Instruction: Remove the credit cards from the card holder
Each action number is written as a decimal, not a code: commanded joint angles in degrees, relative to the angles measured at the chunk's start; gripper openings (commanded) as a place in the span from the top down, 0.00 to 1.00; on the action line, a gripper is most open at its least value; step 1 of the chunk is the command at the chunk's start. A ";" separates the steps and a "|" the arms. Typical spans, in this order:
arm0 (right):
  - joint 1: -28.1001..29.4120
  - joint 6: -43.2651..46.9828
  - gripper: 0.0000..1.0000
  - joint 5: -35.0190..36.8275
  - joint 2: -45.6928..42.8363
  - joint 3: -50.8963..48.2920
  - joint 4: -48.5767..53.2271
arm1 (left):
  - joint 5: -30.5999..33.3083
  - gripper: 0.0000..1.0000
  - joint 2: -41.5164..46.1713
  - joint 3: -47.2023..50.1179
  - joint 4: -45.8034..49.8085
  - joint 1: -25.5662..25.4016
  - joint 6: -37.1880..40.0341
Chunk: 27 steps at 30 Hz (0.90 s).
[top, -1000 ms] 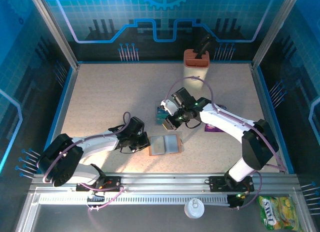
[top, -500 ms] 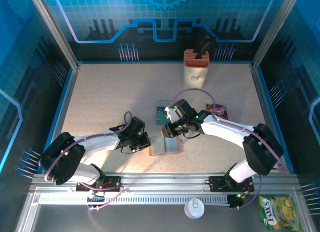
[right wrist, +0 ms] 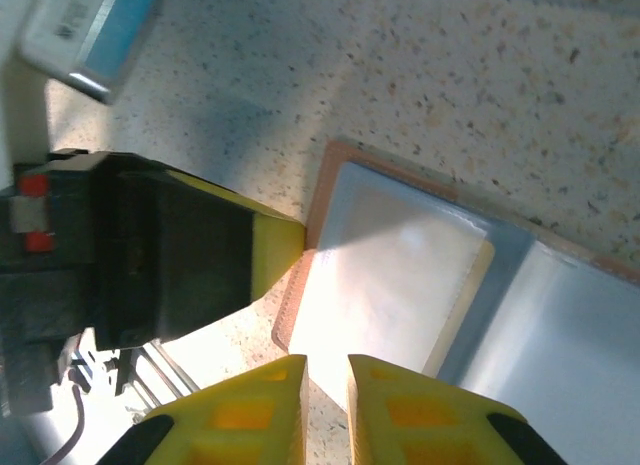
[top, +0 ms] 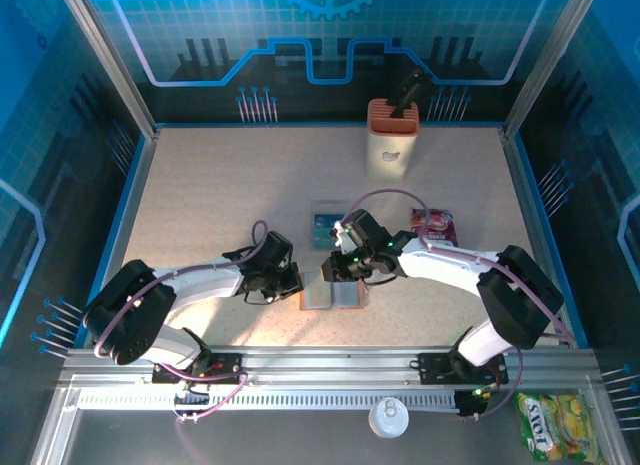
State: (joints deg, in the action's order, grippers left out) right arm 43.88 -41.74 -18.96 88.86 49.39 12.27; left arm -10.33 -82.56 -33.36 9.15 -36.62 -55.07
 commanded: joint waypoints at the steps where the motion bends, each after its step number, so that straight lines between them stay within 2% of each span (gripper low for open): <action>1: 0.99 -3.90 0.80 -1.98 1.96 0.36 -0.19 | -0.04 0.98 -1.29 -0.73 1.18 0.23 1.21; 9: 1.08 -5.45 0.71 -3.33 4.78 0.70 -0.56 | 0.05 0.98 -1.20 -0.31 1.24 0.26 1.13; 18: 1.78 -5.65 0.71 -6.16 7.83 2.53 -1.55 | 0.13 0.98 -1.11 -0.15 1.36 0.23 1.34; 27: 2.50 -5.46 0.72 -5.76 9.73 3.68 -0.38 | 0.14 0.98 -0.98 0.23 1.40 0.26 1.36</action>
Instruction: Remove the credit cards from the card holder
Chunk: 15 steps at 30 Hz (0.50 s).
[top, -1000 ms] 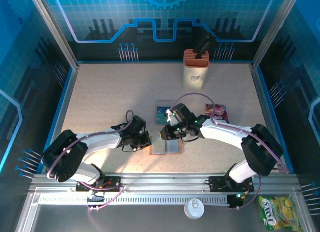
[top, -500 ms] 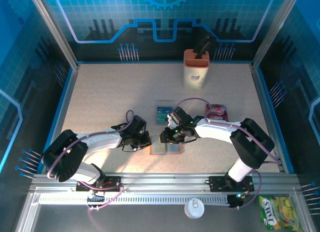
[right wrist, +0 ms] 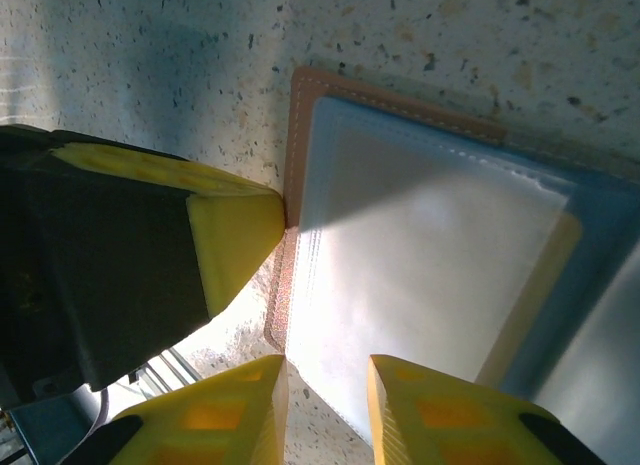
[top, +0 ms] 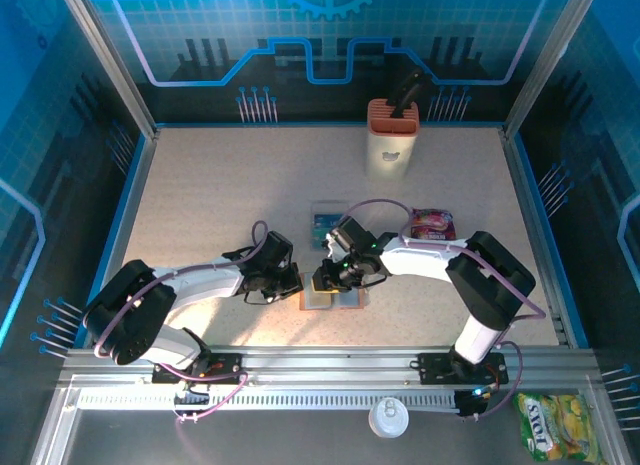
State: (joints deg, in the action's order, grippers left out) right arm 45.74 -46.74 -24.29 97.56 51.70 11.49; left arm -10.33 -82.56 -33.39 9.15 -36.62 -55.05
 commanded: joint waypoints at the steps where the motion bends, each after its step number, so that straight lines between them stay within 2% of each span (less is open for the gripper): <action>1: 0.62 -0.39 0.72 -0.10 1.05 1.43 0.77 | 0.12 0.98 -0.85 0.24 1.40 0.26 1.34; 15: 0.66 0.84 0.73 3.82 0.64 1.56 5.43 | 0.42 0.98 -0.66 0.23 1.71 0.27 1.47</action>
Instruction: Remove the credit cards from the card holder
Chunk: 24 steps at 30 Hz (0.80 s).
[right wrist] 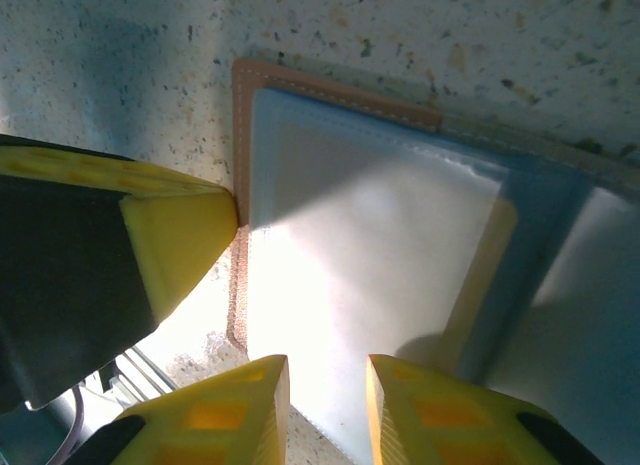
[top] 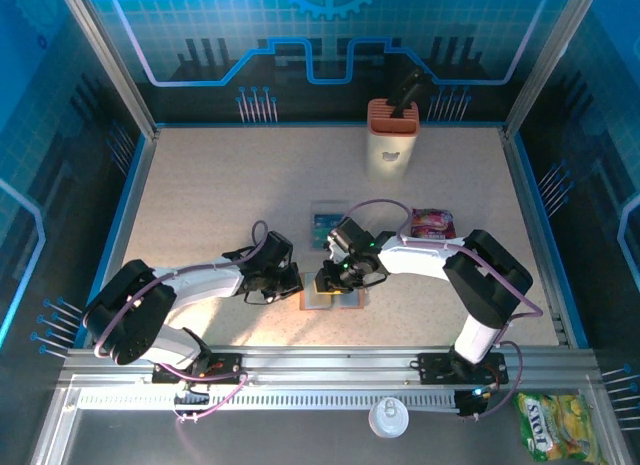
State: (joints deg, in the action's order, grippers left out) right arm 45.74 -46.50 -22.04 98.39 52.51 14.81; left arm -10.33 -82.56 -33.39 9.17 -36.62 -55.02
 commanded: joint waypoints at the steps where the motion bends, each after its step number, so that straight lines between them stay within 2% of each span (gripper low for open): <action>1: 0.65 0.67 0.73 1.78 -0.44 0.75 2.38 | 0.40 0.98 -0.63 0.24 1.73 0.31 1.47; 24: -0.91 1.51 0.73 2.80 -2.68 -1.71 3.30 | 0.40 0.97 0.03 -1.20 4.27 0.31 2.59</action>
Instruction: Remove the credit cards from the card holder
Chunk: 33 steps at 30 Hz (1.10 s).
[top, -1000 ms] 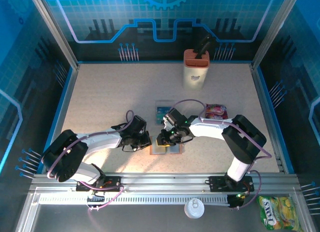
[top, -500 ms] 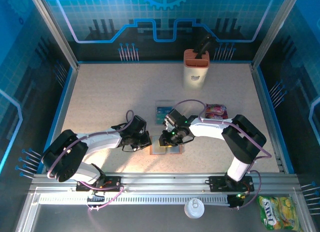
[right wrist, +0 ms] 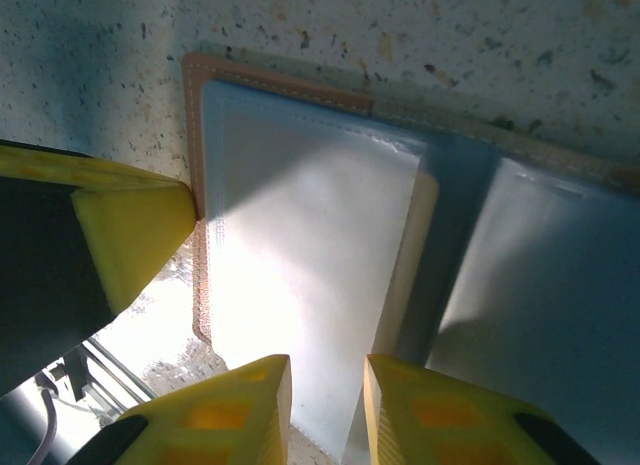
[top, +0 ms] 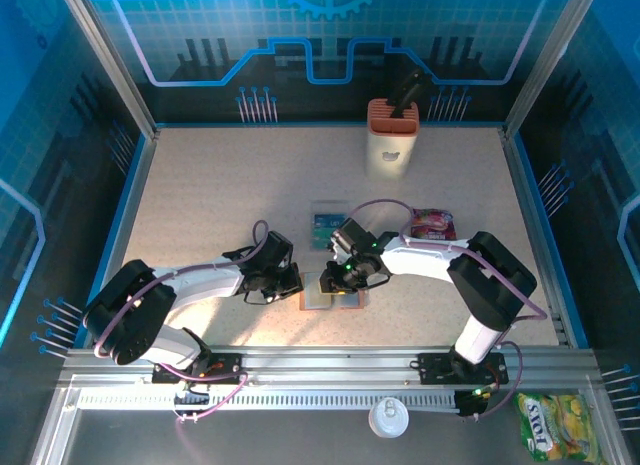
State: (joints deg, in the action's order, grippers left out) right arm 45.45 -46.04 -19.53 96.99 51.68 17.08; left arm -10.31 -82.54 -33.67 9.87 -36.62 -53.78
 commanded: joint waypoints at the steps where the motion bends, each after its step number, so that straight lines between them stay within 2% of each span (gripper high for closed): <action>1: -0.64 1.11 0.73 0.36 -1.36 -0.97 1.02 | 0.44 0.97 0.08 -1.00 3.79 0.29 1.35; 15: -0.72 -0.55 0.74 -1.57 -3.57 -2.66 -2.80 | -4.07 0.97 4.49 0.97 -0.94 0.15 -0.54; 28: -0.74 -2.12 0.74 -5.62 0.31 -1.87 -7.74 | -5.91 0.97 1.71 4.24 -4.62 -0.03 -1.51; 33: -0.72 -1.92 0.74 -5.11 1.18 -1.82 -7.34 | -4.70 0.97 1.59 4.49 -2.76 -0.03 -1.60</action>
State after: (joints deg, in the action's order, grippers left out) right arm 45.30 -47.62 -24.10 97.45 49.50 10.24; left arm -14.83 -80.31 -30.02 6.13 -36.64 -54.50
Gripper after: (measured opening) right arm 0.263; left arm 0.056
